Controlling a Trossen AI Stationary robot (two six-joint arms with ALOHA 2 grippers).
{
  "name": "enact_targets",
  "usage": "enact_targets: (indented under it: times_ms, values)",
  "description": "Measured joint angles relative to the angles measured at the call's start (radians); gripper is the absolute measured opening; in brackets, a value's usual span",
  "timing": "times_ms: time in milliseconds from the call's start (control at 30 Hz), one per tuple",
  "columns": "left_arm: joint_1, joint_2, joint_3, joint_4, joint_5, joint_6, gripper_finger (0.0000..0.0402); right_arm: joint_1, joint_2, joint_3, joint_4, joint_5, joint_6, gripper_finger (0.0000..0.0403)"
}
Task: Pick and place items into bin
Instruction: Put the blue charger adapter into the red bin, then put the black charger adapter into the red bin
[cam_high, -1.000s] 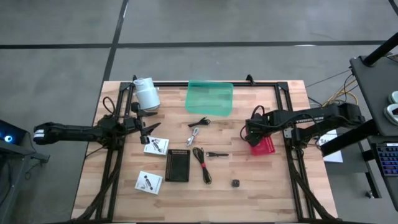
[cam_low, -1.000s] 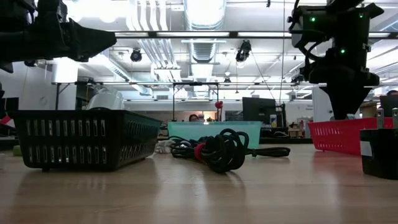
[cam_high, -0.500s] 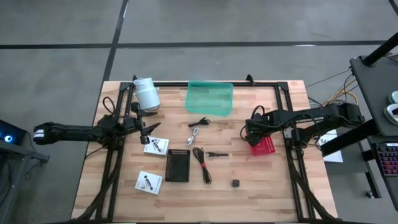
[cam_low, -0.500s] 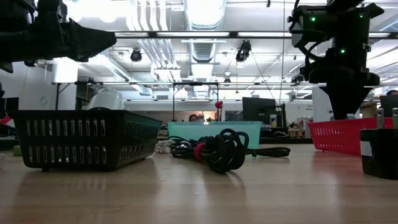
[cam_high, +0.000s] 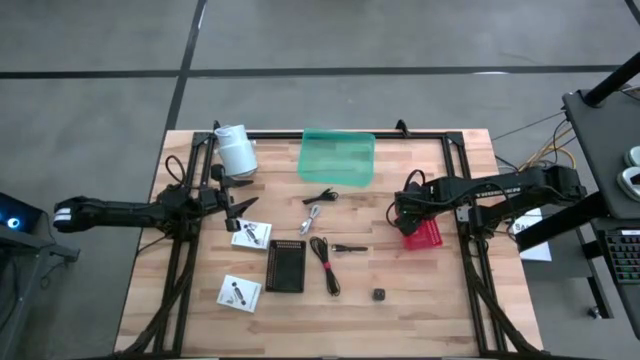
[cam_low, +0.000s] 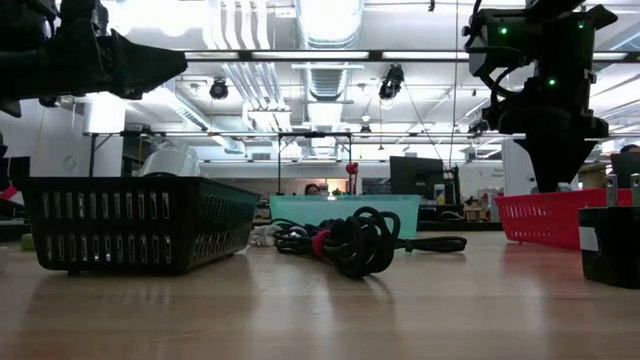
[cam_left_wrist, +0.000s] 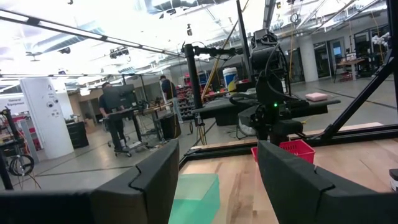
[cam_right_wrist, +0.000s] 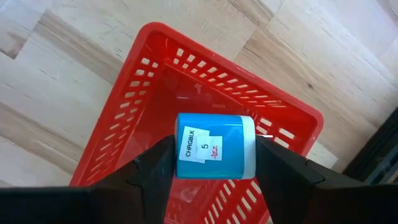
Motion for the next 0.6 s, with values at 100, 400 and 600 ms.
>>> enact_targets:
  times_ms: [100, 400, 600]
  values:
    - [0.000, 0.000, 0.000, 0.000, 0.000, 0.000, 0.0200, 0.001, 0.000, 0.000, 0.000, -0.002, 0.000, 0.0216]
    - [0.000, 0.000, 0.000, 0.000, 0.000, 0.000, 0.0200, 0.001, 0.000, 0.000, 0.000, -0.002, -0.030, 0.0266]
    - [0.000, 0.000, 0.000, 0.000, 0.000, 0.000, 0.0200, 0.001, 0.000, 0.015, 0.022, 0.002, -0.089, 0.0266]
